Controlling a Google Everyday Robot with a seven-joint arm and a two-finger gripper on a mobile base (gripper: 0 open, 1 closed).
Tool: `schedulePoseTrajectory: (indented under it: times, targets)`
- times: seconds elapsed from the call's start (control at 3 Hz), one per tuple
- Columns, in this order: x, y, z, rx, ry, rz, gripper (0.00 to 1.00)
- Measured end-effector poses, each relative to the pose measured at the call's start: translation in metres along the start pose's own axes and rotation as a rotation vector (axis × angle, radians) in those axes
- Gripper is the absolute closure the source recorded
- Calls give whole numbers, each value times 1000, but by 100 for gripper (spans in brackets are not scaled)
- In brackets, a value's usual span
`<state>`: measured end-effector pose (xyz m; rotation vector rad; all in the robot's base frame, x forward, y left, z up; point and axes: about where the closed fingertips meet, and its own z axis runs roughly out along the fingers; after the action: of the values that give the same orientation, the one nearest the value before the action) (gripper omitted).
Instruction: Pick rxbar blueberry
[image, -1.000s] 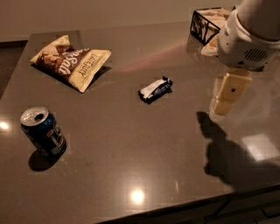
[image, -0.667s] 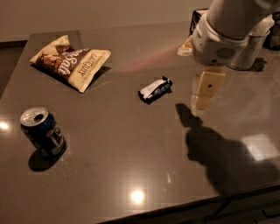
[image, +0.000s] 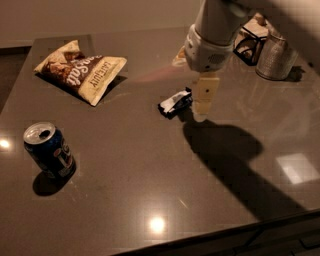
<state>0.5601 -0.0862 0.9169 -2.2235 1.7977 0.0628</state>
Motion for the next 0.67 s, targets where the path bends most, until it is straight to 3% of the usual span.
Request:
schedulePoseTrajectory:
  times: [0.67]
  targets:
    - [6, -33, 49, -68, 29, -45, 0]
